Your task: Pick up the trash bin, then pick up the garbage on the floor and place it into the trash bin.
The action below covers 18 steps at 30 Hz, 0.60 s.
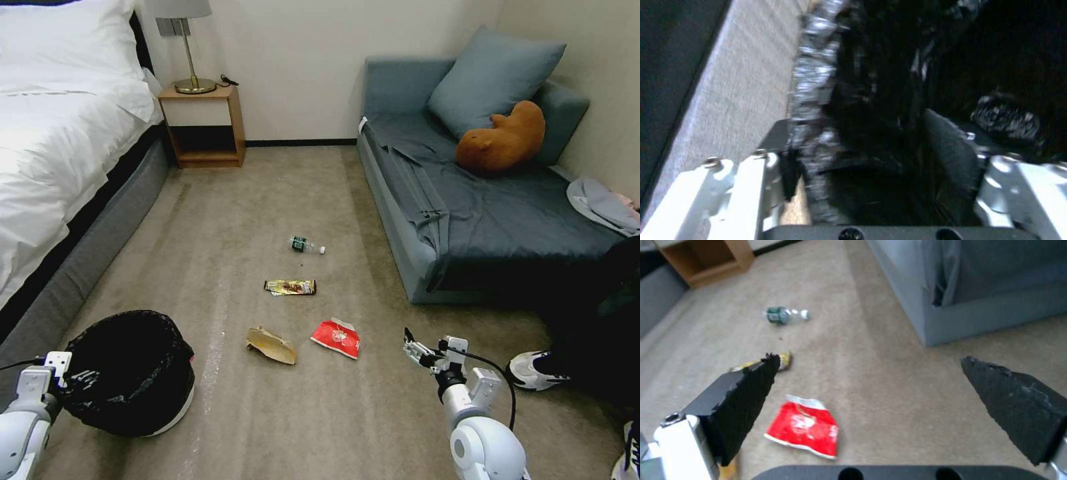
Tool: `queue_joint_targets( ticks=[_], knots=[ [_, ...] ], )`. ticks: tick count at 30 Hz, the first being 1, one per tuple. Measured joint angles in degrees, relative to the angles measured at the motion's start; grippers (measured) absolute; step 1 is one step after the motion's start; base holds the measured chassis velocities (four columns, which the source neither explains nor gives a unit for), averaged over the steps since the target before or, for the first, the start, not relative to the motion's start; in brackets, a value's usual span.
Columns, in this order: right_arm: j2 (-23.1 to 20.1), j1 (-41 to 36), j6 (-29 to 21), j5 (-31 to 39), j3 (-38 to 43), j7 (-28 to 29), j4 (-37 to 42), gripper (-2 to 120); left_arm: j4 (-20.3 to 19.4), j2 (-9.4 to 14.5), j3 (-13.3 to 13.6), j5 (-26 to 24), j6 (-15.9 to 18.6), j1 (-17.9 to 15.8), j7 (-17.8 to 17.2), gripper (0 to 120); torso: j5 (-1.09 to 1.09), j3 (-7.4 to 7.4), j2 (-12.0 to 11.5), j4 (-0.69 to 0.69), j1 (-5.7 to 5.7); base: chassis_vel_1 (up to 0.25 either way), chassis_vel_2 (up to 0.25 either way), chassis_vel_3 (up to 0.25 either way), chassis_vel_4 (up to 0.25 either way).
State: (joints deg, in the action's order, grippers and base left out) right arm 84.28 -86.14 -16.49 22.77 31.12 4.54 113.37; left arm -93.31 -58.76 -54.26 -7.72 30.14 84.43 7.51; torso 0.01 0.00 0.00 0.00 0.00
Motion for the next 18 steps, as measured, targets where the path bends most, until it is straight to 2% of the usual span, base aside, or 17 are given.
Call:
queue_joint_targets(
  ticks=[2, 3, 5, 6, 9, 12, 16, 18],
  knots=[
    [0.12, -0.56, -0.11, 0.21, -0.41, -0.03, 1.30, 100, 0.85, 0.13, -0.32, 0.03, -0.19, -0.21, 0.28, 48, 0.02, 0.00, 0.00, 0.00, 0.00, 0.000, 0.000, 0.000, 0.000],
    [0.12, -0.56, -0.11, 0.21, -0.41, -0.03, 1.30, 100, 0.85, 0.13, -0.32, 0.03, -0.19, -0.21, 0.28, 48, 0.02, 0.00, 0.00, 0.00, 0.00, 0.000, 0.000, 0.000, 0.000],
    [0.37, -1.08, -0.15, 0.21, -0.66, -0.04, 2.07, 100, 1.47, 0.27, -0.62, -0.70, -1.50, -0.31, 1.11, 37, 0.02, 0.00, 0.00, 0.00, 0.00, 0.000, 0.000, 0.000, 0.000],
    [0.37, -1.08, -0.15, 0.21, -0.66, -0.04, 2.07, 100, 1.47, 0.27, -0.62, -0.70, -1.50, -0.31, 1.11, 37, 0.02, 0.00, 0.00, 0.00, 0.00, 0.000, 0.000, 0.000, 0.000],
    [0.55, -1.80, -0.15, 0.18, -0.78, -0.04, 2.63, 100, 1.71, 0.33, -0.96, -1.33, -2.61, -0.28, 1.41, 27, 0.04, -0.01, 0.00, -0.01, 0.00, 0.000, 0.000, 0.000, 0.000],
    [0.65, -2.26, -0.12, 0.00, -0.86, -0.04, 2.90, 100, 1.76, 0.27, -1.05, -1.99, -3.69, -0.16, 1.50, 22, 0.03, -0.01, 0.00, -0.01, 0.00, 0.000, 0.000, 0.000, 0.000],
    [0.80, -2.83, 0.03, -0.38, -0.95, -0.05, 3.11, 100, 1.68, -0.06, -1.24, -3.36, -5.30, -0.07, 1.36, 21, -0.01, -0.01, 0.00, 0.00, 0.00, 0.000, 0.000, 0.000, 0.000],
    [1.01, -3.35, 0.22, -0.60, -1.03, -0.07, 3.40, 100, 0.26, -0.22, -1.28, -5.46, -6.04, 0.10, 0.94, 16, -0.05, 0.00, 0.00, 0.01, 0.00, 0.000, 0.000, 0.000, 0.000]
  ],
)
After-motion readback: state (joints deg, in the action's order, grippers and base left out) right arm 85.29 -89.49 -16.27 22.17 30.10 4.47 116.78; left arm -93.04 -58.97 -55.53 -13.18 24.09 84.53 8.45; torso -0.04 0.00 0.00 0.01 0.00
